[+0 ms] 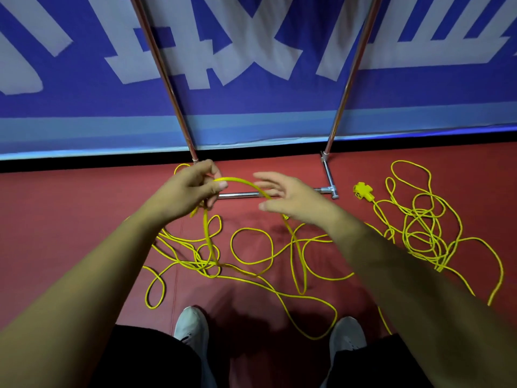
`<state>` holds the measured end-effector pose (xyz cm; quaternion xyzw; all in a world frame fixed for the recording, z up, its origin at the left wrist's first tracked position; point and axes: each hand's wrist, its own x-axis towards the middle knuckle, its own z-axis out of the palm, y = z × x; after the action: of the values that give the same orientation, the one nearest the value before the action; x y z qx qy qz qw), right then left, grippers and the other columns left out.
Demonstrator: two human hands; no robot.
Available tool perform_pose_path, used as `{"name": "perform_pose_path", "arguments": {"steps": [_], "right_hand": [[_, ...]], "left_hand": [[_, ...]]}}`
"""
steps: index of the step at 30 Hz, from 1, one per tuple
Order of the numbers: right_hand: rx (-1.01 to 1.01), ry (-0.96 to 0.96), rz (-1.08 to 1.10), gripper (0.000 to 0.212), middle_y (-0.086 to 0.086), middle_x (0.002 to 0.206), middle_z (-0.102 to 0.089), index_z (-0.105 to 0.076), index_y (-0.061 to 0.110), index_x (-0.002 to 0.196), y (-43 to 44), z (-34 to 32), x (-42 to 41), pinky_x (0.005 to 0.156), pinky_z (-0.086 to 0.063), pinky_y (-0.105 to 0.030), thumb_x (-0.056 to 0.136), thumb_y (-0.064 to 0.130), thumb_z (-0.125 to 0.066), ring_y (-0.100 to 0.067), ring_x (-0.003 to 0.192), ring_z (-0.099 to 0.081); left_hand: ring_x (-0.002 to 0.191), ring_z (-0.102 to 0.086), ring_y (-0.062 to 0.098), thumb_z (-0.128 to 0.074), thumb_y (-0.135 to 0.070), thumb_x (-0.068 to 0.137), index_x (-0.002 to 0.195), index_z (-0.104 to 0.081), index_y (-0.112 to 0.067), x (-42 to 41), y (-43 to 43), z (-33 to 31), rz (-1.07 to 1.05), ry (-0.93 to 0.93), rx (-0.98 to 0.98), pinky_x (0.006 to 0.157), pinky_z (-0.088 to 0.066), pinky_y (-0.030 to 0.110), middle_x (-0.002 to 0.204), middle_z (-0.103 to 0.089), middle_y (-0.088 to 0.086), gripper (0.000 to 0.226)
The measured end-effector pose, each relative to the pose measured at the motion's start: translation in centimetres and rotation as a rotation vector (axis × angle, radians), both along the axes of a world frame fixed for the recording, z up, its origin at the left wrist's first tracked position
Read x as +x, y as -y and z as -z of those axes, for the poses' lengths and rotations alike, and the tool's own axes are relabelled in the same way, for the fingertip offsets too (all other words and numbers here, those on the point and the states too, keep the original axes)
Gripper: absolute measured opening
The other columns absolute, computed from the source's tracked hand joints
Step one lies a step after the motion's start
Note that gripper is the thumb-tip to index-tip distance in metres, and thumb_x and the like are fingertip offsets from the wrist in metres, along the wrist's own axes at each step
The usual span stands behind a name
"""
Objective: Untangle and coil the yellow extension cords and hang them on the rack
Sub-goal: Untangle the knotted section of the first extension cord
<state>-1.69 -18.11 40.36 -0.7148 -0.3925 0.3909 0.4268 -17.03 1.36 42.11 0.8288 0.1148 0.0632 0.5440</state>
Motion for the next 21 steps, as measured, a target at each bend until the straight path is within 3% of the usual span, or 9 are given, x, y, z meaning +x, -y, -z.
{"name": "perform_pose_path", "arguments": {"steps": [2,4,6,9,11,13,15,17,21], "right_hand": [[0.094,-0.152,-0.018,0.025,-0.011,0.089,-0.066,-0.061,-0.003,0.115,-1.1,-0.6,-1.8,0.072,-0.048,-0.025,0.091,0.002,-0.064,-0.019,0.08,-0.061],[0.169,-0.221,-0.01,0.011,-0.002,0.059,-0.05,-0.064,-0.003,0.097,-1.5,-1.1,-2.8,0.052,-0.037,-0.023,0.096,0.007,-0.059,-0.013,0.053,-0.044],[0.208,-0.284,-0.006,0.015,0.005,0.051,-0.032,-0.065,0.002,0.088,-1.6,-1.7,-2.7,0.046,-0.022,-0.021,0.098,0.007,-0.055,-0.008,0.046,-0.026],[0.249,-0.386,-0.029,0.02,0.008,0.047,-0.025,-0.065,0.003,0.082,-1.6,-2.9,-1.9,0.046,-0.013,-0.024,0.097,0.007,-0.053,-0.008,0.043,-0.019],[0.33,-0.505,0.003,0.017,0.008,0.046,-0.025,-0.063,0.001,0.08,-1.5,-3.2,-1.3,0.048,-0.01,-0.028,0.092,0.01,-0.055,-0.007,0.041,-0.019],[0.415,-0.635,0.061,0.018,0.007,0.045,-0.024,-0.06,-0.001,0.08,-1.3,-3.2,-0.7,0.046,-0.012,-0.025,0.089,0.013,-0.053,-0.006,0.04,-0.02],[0.434,-0.676,0.091,0.018,0.005,0.046,-0.025,-0.059,-0.002,0.081,-1.0,-3.1,0.0,0.045,-0.014,-0.023,0.089,0.014,-0.052,-0.006,0.04,-0.02],[0.38,-0.603,0.123,0.018,0.004,0.047,-0.027,-0.061,0.001,0.082,-0.7,-2.9,0.6,0.048,-0.013,-0.027,0.092,0.014,-0.053,-0.009,0.041,-0.022],[0.194,-0.274,0.307,0.023,0.001,0.052,-0.041,-0.066,0.007,0.084,-0.1,-1.7,2.4,0.05,-0.02,-0.03,0.099,0.012,-0.049,-0.013,0.045,-0.036]], "left_hand": [[0.056,-0.053,0.022,-0.059,-0.019,0.093,0.087,-0.049,-0.009,0.4,0.5,0.0,0.022,-0.015,-0.039,0.057,-0.044,0.031,0.055,-0.056,0.004,0.015],[0.056,-0.053,0.019,-0.061,-0.019,0.089,0.087,-0.052,-0.007,0.4,0.4,0.1,0.036,-0.023,-0.079,0.059,-0.047,0.024,0.057,-0.058,0.003,0.015],[0.063,-0.058,0.016,-0.067,-0.019,0.087,0.087,-0.057,-0.007,0.1,-0.3,0.9,0.087,-0.075,-0.067,0.065,-0.05,0.03,0.064,-0.063,0.004,0.016],[0.079,-0.063,0.018,-0.073,-0.028,0.087,0.086,-0.064,-0.014,-0.5,-2.0,3.4,0.136,-0.261,0.026,0.083,-0.051,0.048,0.079,-0.068,0.003,0.016],[0.085,-0.067,0.018,-0.071,-0.036,0.089,0.086,-0.071,-0.017,-1.1,-3.0,5.1,0.102,-0.416,0.157,0.092,-0.05,0.042,0.086,-0.073,-0.001,0.019],[0.082,-0.064,0.017,-0.063,-0.033,0.096,0.087,-0.072,-0.013,-1.6,-3.7,6.0,0.027,-0.538,0.276,0.085,-0.049,0.034,0.091,-0.073,0.003,0.023],[0.078,-0.062,0.011,-0.059,-0.031,0.098,0.088,-0.071,-0.014,-2.1,-4.1,5.8,-0.047,-0.522,0.312,0.076,-0.048,0.026,0.099,-0.071,0.004,0.023],[0.07,-0.061,-0.003,-0.056,-0.032,0.1,0.091,-0.072,-0.017,-2.4,-4.2,4.7,-0.116,-0.43,0.259,0.069,-0.044,0.012,0.097,-0.074,0.007,0.024],[0.055,-0.051,0.013,-0.053,-0.039,0.097,0.095,-0.062,-0.004,-2.7,-3.7,2.1,-0.23,-0.275,-0.017,0.051,-0.042,0.022,0.065,-0.063,0.009,0.036]]}}
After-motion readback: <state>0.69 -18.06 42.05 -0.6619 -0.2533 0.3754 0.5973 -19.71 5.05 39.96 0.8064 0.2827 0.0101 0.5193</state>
